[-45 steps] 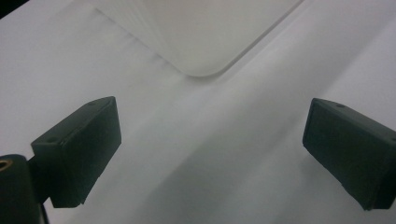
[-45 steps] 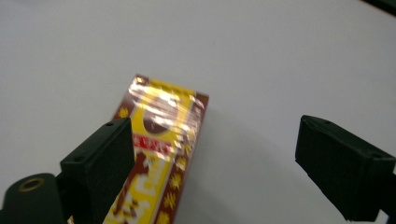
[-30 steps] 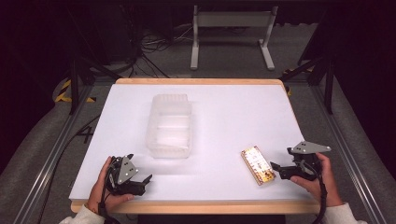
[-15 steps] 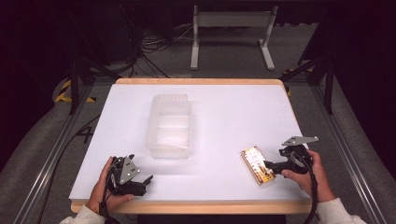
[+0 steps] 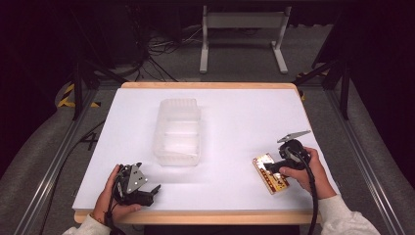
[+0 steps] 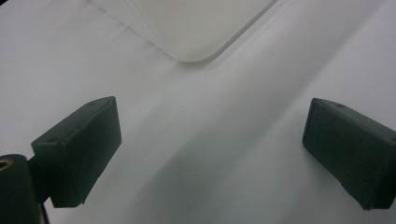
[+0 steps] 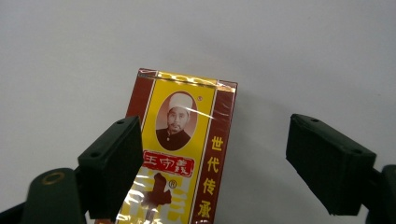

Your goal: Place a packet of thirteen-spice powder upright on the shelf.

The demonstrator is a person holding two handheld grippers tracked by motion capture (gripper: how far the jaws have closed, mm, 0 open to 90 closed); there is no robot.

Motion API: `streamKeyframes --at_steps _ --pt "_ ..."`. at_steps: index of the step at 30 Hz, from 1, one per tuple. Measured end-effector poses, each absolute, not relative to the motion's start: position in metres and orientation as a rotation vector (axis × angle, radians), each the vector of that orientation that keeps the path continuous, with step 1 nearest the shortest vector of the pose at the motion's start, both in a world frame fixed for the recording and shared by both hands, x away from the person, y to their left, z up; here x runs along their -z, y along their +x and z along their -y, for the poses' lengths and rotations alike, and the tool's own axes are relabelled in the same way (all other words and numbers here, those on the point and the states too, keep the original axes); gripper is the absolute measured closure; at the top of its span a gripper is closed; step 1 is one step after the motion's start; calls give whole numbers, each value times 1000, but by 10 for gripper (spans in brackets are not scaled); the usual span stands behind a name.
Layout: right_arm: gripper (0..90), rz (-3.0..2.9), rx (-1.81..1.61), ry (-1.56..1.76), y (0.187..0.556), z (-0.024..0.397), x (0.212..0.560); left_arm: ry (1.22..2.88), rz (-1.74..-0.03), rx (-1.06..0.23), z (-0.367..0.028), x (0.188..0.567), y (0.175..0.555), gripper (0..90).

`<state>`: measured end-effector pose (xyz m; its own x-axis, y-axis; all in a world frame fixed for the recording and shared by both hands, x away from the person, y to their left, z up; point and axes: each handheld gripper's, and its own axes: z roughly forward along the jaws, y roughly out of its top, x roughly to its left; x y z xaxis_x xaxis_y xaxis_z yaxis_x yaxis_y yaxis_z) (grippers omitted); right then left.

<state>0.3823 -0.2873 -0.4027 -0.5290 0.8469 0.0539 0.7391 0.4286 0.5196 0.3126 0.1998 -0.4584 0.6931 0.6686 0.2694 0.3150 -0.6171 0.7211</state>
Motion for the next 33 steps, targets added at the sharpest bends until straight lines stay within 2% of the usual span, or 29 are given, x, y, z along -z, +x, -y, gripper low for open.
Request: streamKeyframes --at_steps 7,15,20,33 --pt "167 -2473 -698 1434 394 269 407 2247 -756 -704 -199 459 312 55" --pt "184 -2516 -643 1419 398 251 414 2246 -749 -704 -200 459 313 55" --pt "284 -2486 -614 1417 399 246 416 2246 -750 -701 -200 459 313 54" --pt "303 -2442 -723 1315 384 252 397 2250 -748 -698 -200 459 312 55"
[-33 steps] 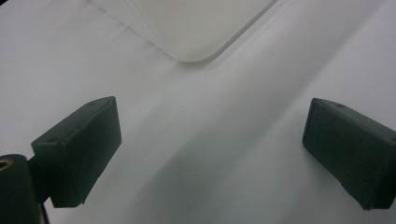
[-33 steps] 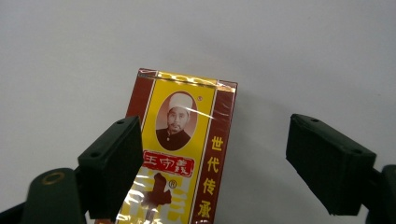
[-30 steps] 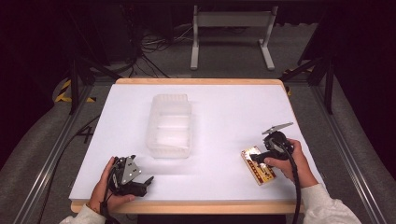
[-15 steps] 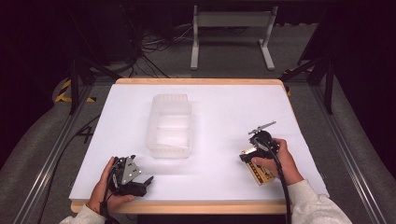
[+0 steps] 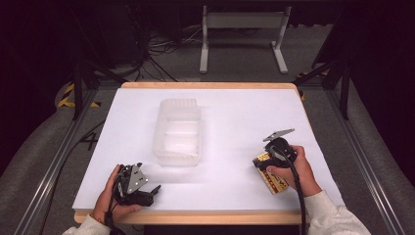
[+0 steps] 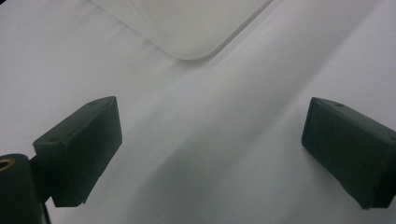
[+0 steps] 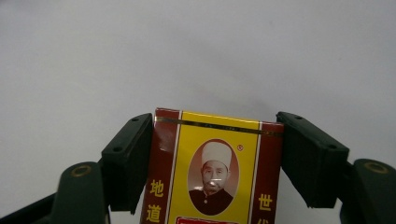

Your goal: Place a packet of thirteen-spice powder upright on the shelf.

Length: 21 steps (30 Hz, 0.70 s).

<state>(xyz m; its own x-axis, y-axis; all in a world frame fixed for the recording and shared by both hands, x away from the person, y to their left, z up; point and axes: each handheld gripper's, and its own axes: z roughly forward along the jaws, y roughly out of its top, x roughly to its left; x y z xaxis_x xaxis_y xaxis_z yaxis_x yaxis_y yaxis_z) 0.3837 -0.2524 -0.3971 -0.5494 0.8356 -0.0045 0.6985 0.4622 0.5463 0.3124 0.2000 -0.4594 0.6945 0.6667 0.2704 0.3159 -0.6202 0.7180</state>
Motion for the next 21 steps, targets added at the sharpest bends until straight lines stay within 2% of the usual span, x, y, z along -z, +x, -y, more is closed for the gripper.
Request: streamKeyframes --at_steps 10,21 --pt "324 -2292 -887 1285 363 273 361 2254 -734 -693 -200 459 312 52" --pt "327 -2184 -958 1257 354 277 350 2253 -738 -692 -200 459 311 52"
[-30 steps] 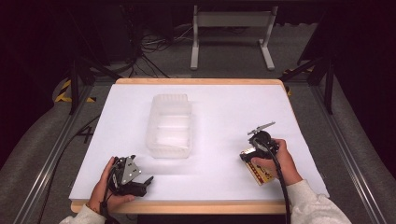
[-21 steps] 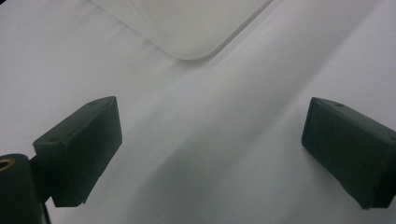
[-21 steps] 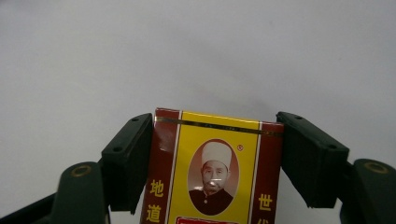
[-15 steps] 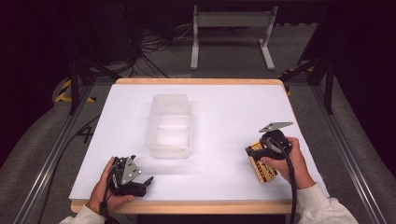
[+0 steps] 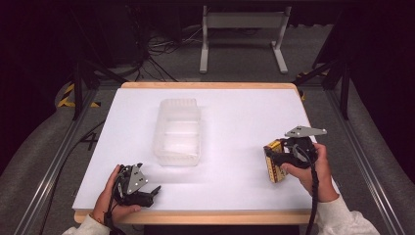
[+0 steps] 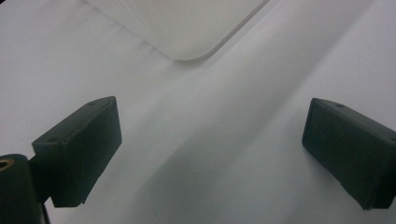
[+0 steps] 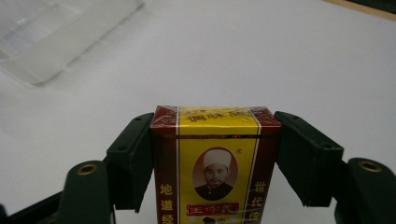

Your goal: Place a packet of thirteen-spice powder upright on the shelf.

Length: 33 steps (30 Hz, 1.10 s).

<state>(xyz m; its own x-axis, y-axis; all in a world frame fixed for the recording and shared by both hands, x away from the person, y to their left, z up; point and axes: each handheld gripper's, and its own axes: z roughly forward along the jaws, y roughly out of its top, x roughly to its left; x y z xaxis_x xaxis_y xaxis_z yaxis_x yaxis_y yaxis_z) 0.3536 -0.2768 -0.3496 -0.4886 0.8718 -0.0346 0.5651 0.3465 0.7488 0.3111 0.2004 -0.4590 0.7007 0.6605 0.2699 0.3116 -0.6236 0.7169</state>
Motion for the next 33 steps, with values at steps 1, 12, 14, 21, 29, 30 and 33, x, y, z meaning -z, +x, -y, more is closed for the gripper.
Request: streamKeyframes --at_steps 1,12,14,21,29,30,33 --pt "327 -2183 -958 1250 353 277 349 2252 -739 -692 -200 459 311 52" --pt "327 -2111 -1018 1209 351 272 344 2251 -741 -694 -201 459 312 51" --pt "326 -2103 -1050 1215 351 269 344 2253 -742 -693 -201 459 312 51" --pt "327 -2072 -1065 1175 351 255 344 2254 -739 -692 -201 459 311 51" --pt "326 -2097 -1101 1111 354 236 346 2253 -742 -692 -201 459 311 51" --pt "326 -2105 -1106 1105 355 233 346 2253 -744 -692 -201 459 311 51" --pt "326 -2102 -1096 1086 358 225 347 2253 -742 -693 -201 459 311 52"
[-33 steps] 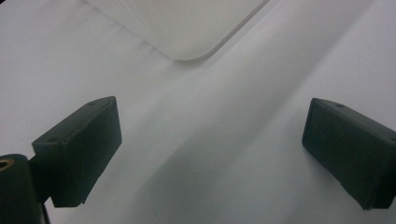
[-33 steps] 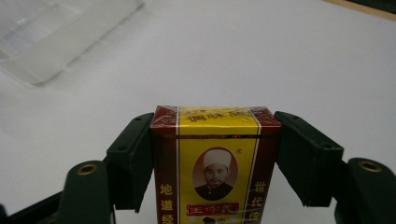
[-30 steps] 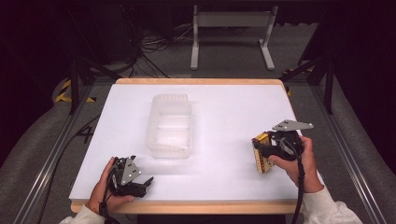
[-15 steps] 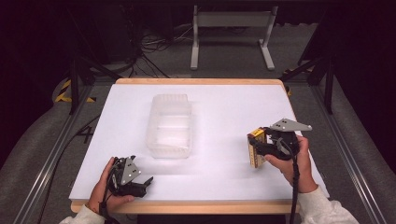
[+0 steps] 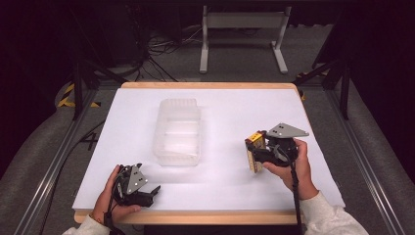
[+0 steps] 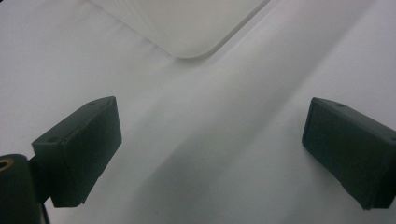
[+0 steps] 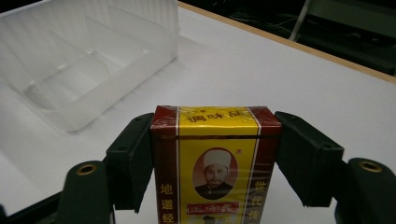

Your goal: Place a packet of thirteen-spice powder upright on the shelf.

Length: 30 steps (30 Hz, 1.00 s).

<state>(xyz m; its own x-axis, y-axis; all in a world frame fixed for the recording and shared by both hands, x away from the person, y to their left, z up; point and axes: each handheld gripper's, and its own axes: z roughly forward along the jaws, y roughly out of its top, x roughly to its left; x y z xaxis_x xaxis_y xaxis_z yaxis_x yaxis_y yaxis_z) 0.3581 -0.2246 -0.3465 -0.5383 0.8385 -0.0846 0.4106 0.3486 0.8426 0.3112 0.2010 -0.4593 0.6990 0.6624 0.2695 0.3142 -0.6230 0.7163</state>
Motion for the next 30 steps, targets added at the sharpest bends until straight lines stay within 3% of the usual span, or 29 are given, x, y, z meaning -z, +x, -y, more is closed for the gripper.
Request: streamKeyframes --at_steps 17,30 --pt "326 -2023 -1163 1086 390 173 348 2251 -744 -692 -201 459 310 51" --pt "326 -1929 -1245 1065 415 124 331 2247 -745 -677 -202 460 309 51"
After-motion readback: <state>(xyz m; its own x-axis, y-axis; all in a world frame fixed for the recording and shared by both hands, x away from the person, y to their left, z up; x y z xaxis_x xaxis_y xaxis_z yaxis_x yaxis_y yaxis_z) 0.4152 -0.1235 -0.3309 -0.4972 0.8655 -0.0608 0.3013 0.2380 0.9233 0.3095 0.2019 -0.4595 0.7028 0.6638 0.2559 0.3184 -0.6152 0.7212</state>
